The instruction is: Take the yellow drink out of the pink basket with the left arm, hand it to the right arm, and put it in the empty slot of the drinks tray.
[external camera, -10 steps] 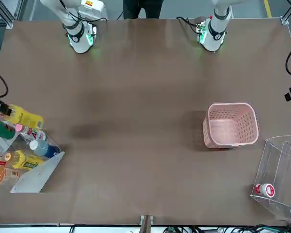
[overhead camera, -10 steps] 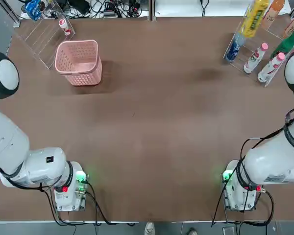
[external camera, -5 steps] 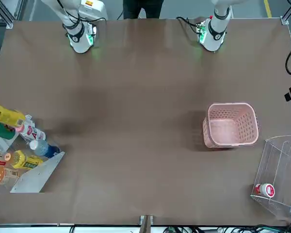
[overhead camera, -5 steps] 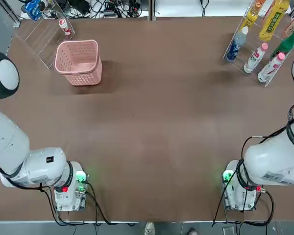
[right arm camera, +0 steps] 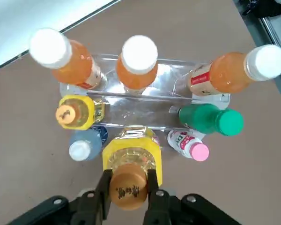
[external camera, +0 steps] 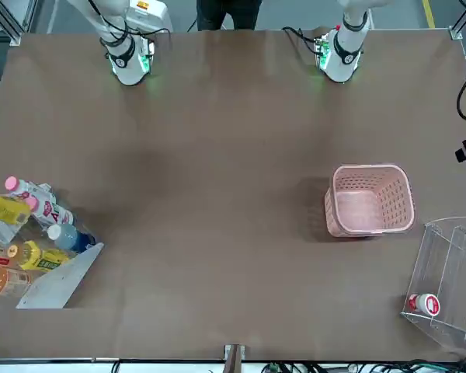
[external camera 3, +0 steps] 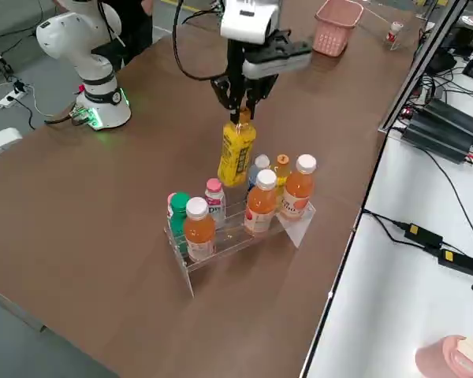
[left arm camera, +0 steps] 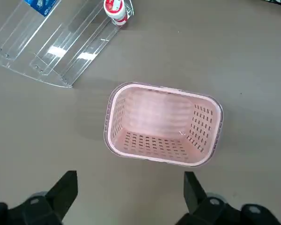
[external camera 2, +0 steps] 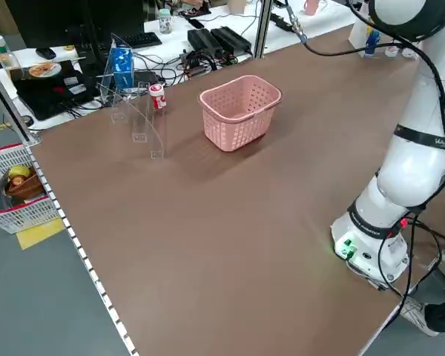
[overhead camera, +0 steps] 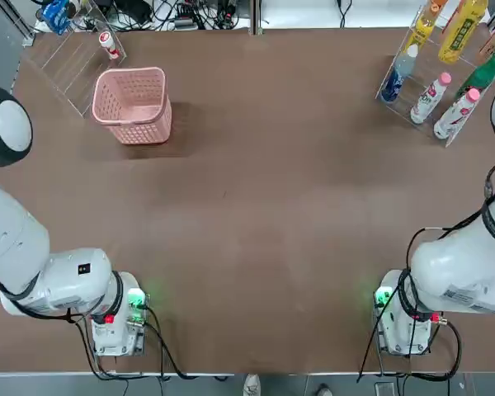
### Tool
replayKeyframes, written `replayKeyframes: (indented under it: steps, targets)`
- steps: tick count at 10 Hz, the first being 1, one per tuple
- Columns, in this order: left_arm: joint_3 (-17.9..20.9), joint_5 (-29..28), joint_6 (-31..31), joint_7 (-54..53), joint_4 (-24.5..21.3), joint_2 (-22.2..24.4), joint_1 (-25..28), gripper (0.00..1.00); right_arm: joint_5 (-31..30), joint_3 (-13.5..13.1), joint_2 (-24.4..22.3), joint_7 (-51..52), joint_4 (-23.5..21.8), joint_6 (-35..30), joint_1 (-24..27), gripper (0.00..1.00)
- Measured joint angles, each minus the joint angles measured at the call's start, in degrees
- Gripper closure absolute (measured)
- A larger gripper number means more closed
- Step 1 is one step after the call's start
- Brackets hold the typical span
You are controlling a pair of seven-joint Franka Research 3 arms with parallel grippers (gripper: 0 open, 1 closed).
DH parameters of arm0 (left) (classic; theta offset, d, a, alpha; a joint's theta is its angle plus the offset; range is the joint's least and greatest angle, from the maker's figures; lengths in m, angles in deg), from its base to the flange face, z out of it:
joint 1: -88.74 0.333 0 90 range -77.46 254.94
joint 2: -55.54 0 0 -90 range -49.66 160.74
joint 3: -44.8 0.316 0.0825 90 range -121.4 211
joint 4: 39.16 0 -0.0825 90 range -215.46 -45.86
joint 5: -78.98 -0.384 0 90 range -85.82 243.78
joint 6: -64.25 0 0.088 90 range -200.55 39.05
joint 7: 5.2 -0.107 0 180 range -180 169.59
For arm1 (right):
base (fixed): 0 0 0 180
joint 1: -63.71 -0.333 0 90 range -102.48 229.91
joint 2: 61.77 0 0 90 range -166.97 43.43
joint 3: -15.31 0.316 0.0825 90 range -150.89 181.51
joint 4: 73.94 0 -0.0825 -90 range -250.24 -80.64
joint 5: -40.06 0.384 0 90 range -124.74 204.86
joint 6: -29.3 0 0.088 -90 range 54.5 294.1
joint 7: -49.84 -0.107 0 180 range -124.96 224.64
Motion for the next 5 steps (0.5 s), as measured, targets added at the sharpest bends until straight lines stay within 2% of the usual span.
replayKeyframes:
  steps: [5]
  targets:
    - [0.05, 0.00, 0.00, -1.14, 0.00, 0.00, 0.05, 0.00, 0.42, 0.04, 2.43, 1.44, -0.02, 3.03, 1.78, 0.67]
